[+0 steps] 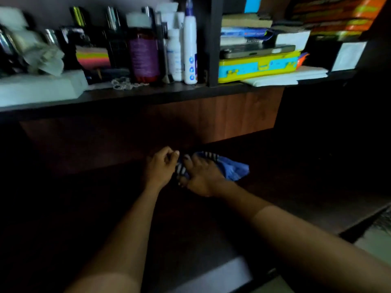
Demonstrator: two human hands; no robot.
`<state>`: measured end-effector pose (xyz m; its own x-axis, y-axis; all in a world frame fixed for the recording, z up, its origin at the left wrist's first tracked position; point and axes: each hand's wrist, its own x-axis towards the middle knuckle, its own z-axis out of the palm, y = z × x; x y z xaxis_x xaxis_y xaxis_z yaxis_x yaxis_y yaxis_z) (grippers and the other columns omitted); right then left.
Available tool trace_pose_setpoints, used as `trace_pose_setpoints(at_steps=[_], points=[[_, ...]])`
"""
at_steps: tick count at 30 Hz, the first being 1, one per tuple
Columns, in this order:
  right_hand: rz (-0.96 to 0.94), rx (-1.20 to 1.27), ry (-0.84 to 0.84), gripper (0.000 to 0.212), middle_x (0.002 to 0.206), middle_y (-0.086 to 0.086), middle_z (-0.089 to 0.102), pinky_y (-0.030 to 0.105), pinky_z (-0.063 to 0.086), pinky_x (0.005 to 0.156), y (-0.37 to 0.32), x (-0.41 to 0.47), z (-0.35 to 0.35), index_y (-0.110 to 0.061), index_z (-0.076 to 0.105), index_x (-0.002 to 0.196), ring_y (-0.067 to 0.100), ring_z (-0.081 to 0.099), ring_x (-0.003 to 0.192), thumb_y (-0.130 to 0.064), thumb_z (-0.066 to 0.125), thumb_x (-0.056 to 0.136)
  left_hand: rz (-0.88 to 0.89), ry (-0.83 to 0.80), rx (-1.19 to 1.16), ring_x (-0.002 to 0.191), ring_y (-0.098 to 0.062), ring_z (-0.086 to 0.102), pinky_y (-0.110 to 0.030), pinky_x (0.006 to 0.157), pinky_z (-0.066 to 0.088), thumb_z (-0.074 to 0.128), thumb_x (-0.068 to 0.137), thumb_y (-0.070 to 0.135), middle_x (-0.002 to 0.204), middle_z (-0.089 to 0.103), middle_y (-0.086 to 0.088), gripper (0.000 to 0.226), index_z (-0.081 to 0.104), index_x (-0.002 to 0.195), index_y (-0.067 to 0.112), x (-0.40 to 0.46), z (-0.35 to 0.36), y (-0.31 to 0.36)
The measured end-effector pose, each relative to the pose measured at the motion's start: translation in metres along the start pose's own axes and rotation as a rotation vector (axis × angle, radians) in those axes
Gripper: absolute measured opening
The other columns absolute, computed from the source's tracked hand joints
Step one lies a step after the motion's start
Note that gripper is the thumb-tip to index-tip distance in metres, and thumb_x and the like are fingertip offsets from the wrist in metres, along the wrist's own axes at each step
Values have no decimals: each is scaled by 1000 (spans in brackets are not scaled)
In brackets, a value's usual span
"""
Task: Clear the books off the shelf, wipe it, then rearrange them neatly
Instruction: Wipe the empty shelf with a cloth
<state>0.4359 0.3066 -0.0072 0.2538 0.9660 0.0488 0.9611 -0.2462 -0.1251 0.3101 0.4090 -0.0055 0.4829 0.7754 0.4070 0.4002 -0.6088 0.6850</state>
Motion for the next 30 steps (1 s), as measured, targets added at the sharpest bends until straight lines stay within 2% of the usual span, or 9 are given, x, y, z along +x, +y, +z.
trace_pose_setpoints(at_steps=[2,4,6,9,13,17,21,25,30], points=[[-45,-2,-14,106,166,7,20,45,22,121,0,-32,-4,-22,17,161,29,25,150,-78,4,72,36,-115,108,89,-23,65,-37,77,51,55,101,42,94,65,2,17,62,95,28,-12,-5,10],[-26,3,3,104,166,4,22,42,22,121,35,-59,-13,-27,23,159,28,28,150,-83,10,73,96,-258,341,115,-28,56,-41,97,45,47,103,48,123,56,-3,30,58,123,28,-27,-3,12],[151,30,48,94,164,2,27,45,25,120,93,-84,-24,-31,29,157,29,32,148,-85,28,80,80,-362,502,135,-28,41,-46,112,34,36,105,55,149,40,0,47,41,147,34,-50,-4,18],[366,29,58,79,166,-4,22,57,21,120,146,-124,-35,-43,25,156,27,27,150,-81,34,87,24,-476,536,154,-24,18,-46,125,14,28,105,58,168,19,1,56,27,157,38,-88,-10,31],[221,59,-56,72,169,-10,7,62,13,120,53,-161,-24,-46,13,158,23,7,155,-73,33,95,-52,-495,560,157,-18,5,-42,127,0,22,107,54,171,10,0,56,22,160,35,-114,-13,54],[30,100,-48,71,168,-5,11,62,17,117,9,-211,-19,-49,14,157,22,9,154,-74,35,94,-108,-494,602,157,-15,1,-39,126,-2,23,109,50,171,5,2,55,18,161,35,-147,-19,69],[127,48,61,78,167,-12,19,49,24,119,67,-252,-28,-52,24,155,21,24,151,-85,33,84,-122,-546,612,157,-11,-4,-36,127,-3,20,107,56,171,0,8,58,14,162,37,-178,-34,76],[369,85,100,89,163,-7,29,53,29,118,181,-264,-44,-47,33,151,25,36,146,-92,32,75,-136,-542,595,157,-10,-1,-37,127,0,21,106,60,171,3,9,60,16,161,39,-182,-36,76],[479,22,130,80,156,11,38,51,32,116,259,-236,-44,-35,36,153,35,38,142,-78,47,85,-139,-419,690,145,-21,32,-45,116,26,34,101,64,160,32,10,52,38,147,40,-175,-33,84]])
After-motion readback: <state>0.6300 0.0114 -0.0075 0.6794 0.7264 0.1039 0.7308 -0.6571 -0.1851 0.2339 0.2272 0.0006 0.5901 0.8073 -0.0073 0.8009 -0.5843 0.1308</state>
